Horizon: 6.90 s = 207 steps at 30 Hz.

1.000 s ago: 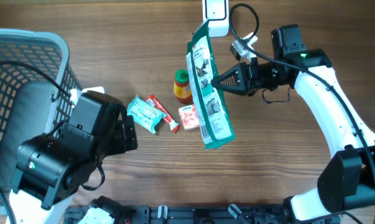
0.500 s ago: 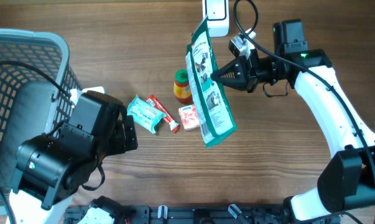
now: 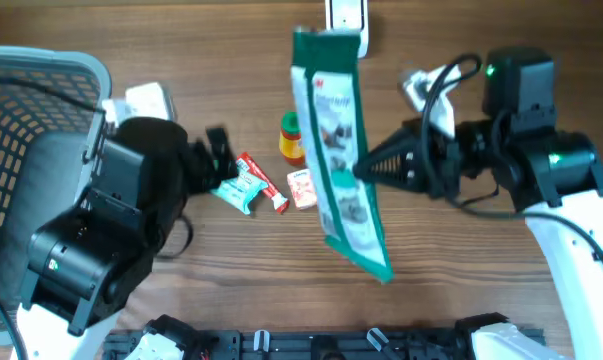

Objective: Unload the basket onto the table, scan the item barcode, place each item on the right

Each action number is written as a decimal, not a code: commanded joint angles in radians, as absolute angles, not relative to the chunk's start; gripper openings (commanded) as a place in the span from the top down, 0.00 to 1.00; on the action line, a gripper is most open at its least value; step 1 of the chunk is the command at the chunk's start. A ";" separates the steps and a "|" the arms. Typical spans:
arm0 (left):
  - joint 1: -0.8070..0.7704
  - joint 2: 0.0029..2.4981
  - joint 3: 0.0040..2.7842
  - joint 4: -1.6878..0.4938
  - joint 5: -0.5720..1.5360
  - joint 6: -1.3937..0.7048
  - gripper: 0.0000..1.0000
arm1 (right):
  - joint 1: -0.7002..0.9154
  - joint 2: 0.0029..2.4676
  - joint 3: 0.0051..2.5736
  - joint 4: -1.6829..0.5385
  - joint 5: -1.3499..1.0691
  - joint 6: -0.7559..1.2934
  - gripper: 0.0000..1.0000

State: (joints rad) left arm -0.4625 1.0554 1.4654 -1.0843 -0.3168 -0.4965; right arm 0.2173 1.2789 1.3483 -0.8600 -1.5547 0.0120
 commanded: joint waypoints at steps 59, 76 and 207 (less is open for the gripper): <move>-0.280 1.257 1.470 -0.793 0.405 -1.037 0.38 | 0.645 1.278 1.327 -0.893 -0.332 -0.285 0.95; -0.266 1.257 1.470 -0.958 0.478 -1.025 0.47 | 0.645 1.279 1.327 -0.813 -0.338 -0.243 0.95; -0.386 1.066 1.468 -1.684 -0.409 -0.822 0.00 | 0.262 1.633 1.327 -0.135 -0.154 -0.036 0.96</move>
State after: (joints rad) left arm -0.3809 1.0683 1.4654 -1.6829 -0.3931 -0.8383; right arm 0.2588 1.5684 1.3247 -0.2382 -0.1337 0.0898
